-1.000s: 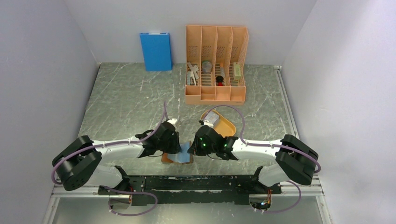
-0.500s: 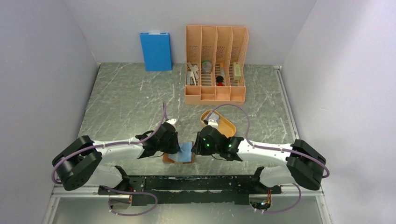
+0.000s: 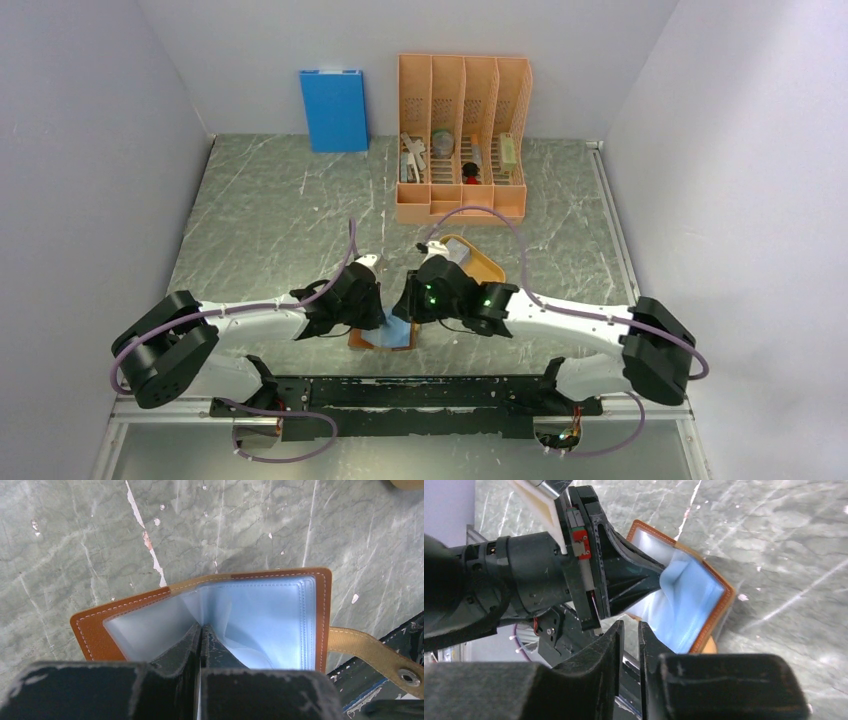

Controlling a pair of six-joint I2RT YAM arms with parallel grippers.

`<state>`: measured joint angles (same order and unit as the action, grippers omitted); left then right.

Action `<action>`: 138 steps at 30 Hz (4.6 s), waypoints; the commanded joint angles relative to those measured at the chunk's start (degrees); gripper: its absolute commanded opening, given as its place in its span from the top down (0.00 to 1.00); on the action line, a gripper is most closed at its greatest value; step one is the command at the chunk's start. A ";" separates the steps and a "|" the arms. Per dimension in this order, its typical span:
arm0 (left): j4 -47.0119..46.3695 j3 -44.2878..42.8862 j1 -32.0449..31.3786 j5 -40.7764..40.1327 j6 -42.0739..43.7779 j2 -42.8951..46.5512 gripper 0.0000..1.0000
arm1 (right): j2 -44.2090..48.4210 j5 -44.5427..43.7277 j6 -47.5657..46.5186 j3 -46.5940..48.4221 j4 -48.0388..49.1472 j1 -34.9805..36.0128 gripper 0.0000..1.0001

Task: Put the credit cards into the card holder
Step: Open the card holder at the center of the board.

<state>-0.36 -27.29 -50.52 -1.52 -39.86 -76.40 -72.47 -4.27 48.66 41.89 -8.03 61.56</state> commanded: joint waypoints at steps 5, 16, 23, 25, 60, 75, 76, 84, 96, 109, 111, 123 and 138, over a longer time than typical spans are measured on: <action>5.85 2.76 -0.25 -4.16 0.51 -1.39 0.95 | -8.63 2.60 0.56 1.16 6.21 0.35 0.83; 6.13 2.50 -0.27 -3.89 0.19 -0.67 0.95 | -15.28 -0.69 0.84 0.04 3.85 -0.51 0.87; 7.68 1.53 -0.27 -4.06 -0.23 0.50 0.95 | -17.65 2.04 -0.04 -0.64 7.05 -0.56 0.87; 8.55 1.11 -0.27 -4.17 -0.48 1.79 0.91 | -17.34 2.68 -0.13 -1.06 7.79 -0.54 0.86; 11.89 0.63 -0.26 -7.65 -2.19 5.13 0.59 | -15.87 8.20 2.24 -5.91 19.07 -1.09 0.81; 11.54 1.13 -0.28 -8.19 -2.33 5.99 0.61 | -20.31 14.25 0.64 -2.14 22.48 -1.02 0.78; 11.49 1.25 -0.27 -8.31 -2.41 6.00 0.63 | -20.23 14.43 0.64 -2.04 22.82 -1.01 0.78; 11.87 1.68 -0.26 -9.44 -2.42 4.86 0.93 | -13.46 6.49 2.29 -5.10 20.32 -1.36 0.73; 10.92 3.01 -0.26 -9.73 -2.66 4.29 0.95 | -16.10 5.80 2.47 -0.85 15.12 -3.28 0.75; 10.60 2.98 -0.22 -9.25 -2.92 4.31 0.95 | -21.39 10.45 0.91 1.61 16.15 -3.21 0.80; 10.71 2.77 -0.21 -9.23 -2.88 4.47 0.95 | -22.45 11.90 0.61 2.11 16.54 -3.21 0.80; 14.48 -0.47 -0.21 -9.20 -3.08 8.18 0.75 | -24.30 15.12 -0.33 3.40 17.82 -2.62 0.79; 22.77 -4.61 -0.22 -12.26 -3.08 16.08 0.54 | -25.81 15.93 -0.02 5.28 18.29 -1.58 0.79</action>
<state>19.16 -30.06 -50.59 -11.60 -42.87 -62.11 -96.79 10.92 48.90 45.45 9.26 59.33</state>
